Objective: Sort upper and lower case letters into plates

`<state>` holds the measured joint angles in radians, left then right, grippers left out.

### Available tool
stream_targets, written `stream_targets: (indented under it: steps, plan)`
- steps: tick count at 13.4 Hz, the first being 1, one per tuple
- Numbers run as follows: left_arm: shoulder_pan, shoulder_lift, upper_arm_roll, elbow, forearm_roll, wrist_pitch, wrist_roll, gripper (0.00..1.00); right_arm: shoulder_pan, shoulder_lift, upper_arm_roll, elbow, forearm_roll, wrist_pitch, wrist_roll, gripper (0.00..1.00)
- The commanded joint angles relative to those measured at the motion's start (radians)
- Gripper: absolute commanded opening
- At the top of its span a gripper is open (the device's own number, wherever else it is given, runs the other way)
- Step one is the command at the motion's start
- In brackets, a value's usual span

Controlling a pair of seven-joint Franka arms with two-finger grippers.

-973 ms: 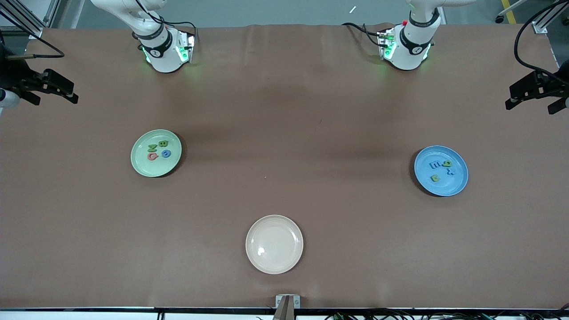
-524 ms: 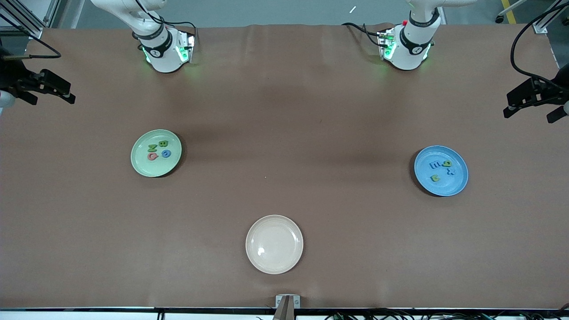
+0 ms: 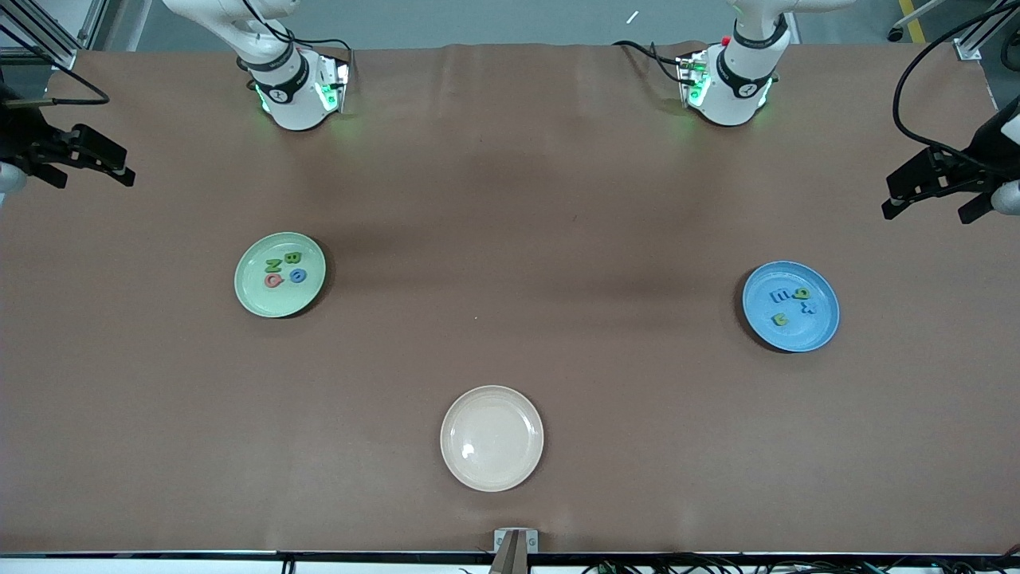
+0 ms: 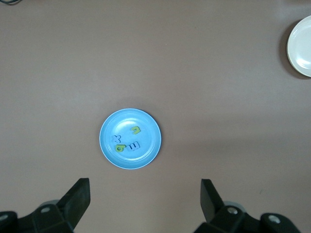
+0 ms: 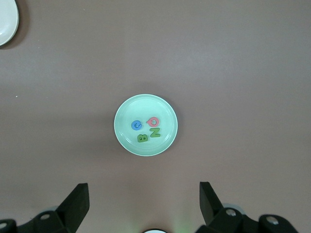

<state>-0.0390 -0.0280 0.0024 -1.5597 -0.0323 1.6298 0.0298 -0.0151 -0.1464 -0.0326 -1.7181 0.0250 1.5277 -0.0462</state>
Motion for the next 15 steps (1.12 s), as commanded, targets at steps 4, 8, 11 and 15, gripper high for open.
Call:
stream_targets:
  steps: [4,8,11,15]
  plan:
    - [0.007,-0.01,-0.001,0.0,-0.012,0.01,-0.013,1.0,-0.019,-0.002,0.011,-0.001,0.004,-0.001,0.002,1.0]
    - [0.004,-0.004,-0.001,-0.005,-0.011,0.027,-0.013,1.0,-0.017,-0.002,0.013,-0.001,0.004,-0.001,0.002,1.0]
    - [0.005,-0.004,-0.001,-0.003,-0.012,0.027,-0.011,1.0,-0.017,-0.002,0.013,-0.001,0.004,-0.001,0.002,1.0]
    - [0.005,-0.004,-0.001,-0.002,-0.011,0.022,0.005,1.0,-0.016,-0.002,0.013,-0.001,0.004,0.002,0.002,1.0]
